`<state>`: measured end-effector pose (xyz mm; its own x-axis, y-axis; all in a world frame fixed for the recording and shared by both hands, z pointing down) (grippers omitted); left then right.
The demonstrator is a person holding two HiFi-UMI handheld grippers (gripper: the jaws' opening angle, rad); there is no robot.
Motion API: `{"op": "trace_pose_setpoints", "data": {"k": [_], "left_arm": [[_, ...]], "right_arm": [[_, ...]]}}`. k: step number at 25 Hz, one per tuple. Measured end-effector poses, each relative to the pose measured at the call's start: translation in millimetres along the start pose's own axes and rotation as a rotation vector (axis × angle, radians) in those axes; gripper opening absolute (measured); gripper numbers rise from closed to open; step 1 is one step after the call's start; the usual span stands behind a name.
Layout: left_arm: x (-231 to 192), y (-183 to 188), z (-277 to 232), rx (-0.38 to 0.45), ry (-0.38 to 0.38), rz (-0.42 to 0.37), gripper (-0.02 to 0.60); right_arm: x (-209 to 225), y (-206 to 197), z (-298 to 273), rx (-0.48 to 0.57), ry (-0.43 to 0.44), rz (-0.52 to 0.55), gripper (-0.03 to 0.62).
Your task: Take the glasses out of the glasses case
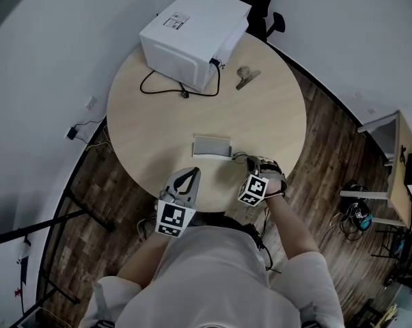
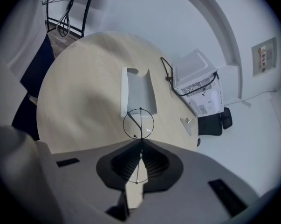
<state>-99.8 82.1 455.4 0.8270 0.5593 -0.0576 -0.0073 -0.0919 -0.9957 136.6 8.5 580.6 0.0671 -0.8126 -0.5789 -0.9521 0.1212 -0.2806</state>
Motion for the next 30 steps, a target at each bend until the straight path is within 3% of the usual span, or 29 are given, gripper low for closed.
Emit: {"op": "trace_pose_setpoints", "data": {"k": [8, 22, 30], "left_arm": [[14.4, 2.3, -15.2, 0.003, 0.014, -0.014, 0.008], [23.8, -4.0, -33.2, -0.039, 0.076, -0.019, 0.008], [26.4, -6.3, -41.7, -0.065, 0.09, -0.022, 0.008]], "right_arm": [[-10.6, -31.0, -5.6, -0.002, 0.056, -0.021, 0.018], [-12.4, -55.4, -31.9, 0.05, 0.13, 0.025, 0.018], [-9.5, -60.5, -41.1, 0.091, 0.205, -0.018, 0.018]]}}
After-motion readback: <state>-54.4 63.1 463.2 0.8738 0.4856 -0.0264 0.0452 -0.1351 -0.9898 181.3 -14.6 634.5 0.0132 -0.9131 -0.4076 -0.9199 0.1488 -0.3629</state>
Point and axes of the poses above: the fingertips, and each gripper's own axes: z backward along the fingers, x to its right, y out of its top, the point moved 8 cm from there along z, backward along the fingers, and after that the axes turned 15 degrees about x, right-handed, at the moved point
